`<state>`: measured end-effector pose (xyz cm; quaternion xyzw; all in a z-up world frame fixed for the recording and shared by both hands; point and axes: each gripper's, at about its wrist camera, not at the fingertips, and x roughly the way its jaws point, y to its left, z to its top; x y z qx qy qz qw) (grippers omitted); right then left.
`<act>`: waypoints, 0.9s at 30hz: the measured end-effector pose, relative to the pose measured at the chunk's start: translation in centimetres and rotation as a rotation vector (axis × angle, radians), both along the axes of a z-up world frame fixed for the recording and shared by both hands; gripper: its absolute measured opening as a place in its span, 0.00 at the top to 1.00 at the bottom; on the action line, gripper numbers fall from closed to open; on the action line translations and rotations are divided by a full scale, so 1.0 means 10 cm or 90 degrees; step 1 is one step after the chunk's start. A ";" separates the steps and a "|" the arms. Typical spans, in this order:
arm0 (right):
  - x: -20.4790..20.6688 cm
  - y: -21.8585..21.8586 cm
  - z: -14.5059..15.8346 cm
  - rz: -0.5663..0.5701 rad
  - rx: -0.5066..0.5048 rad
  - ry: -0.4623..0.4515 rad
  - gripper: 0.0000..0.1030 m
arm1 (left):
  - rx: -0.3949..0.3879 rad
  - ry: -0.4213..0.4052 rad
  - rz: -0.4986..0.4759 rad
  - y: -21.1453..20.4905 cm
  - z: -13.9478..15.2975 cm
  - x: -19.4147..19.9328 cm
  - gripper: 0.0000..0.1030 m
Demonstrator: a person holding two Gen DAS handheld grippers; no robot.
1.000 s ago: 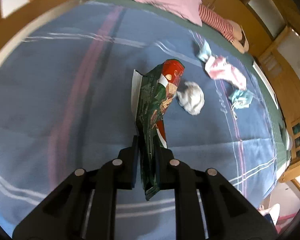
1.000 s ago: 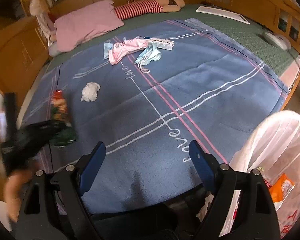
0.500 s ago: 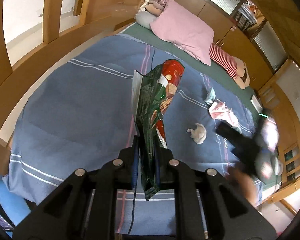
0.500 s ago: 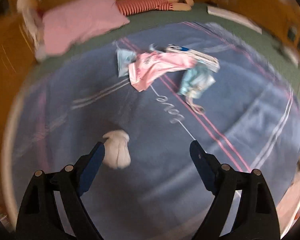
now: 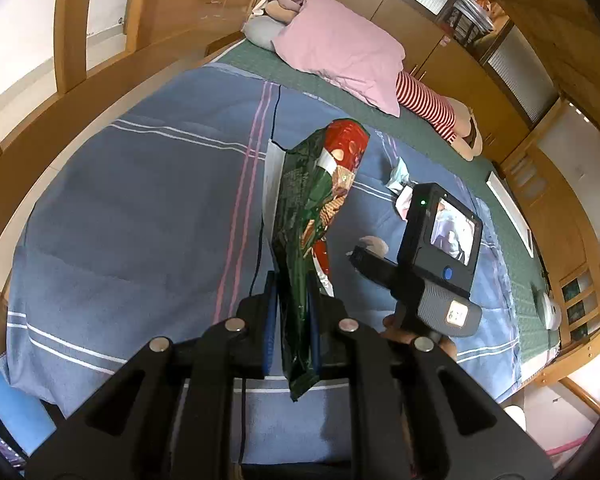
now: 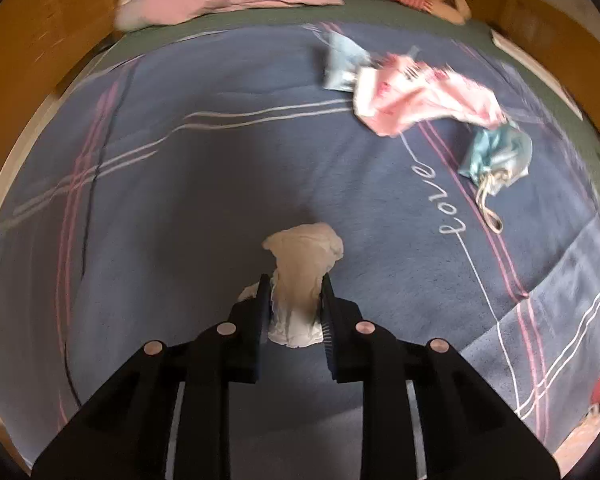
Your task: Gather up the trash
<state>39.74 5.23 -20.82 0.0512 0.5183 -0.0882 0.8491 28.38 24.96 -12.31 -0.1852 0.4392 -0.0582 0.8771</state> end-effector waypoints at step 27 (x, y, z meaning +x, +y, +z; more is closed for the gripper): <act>-0.29 -0.05 0.27 -0.049 -0.012 -0.063 0.77 | 0.017 0.012 0.006 0.03 -0.02 0.02 0.86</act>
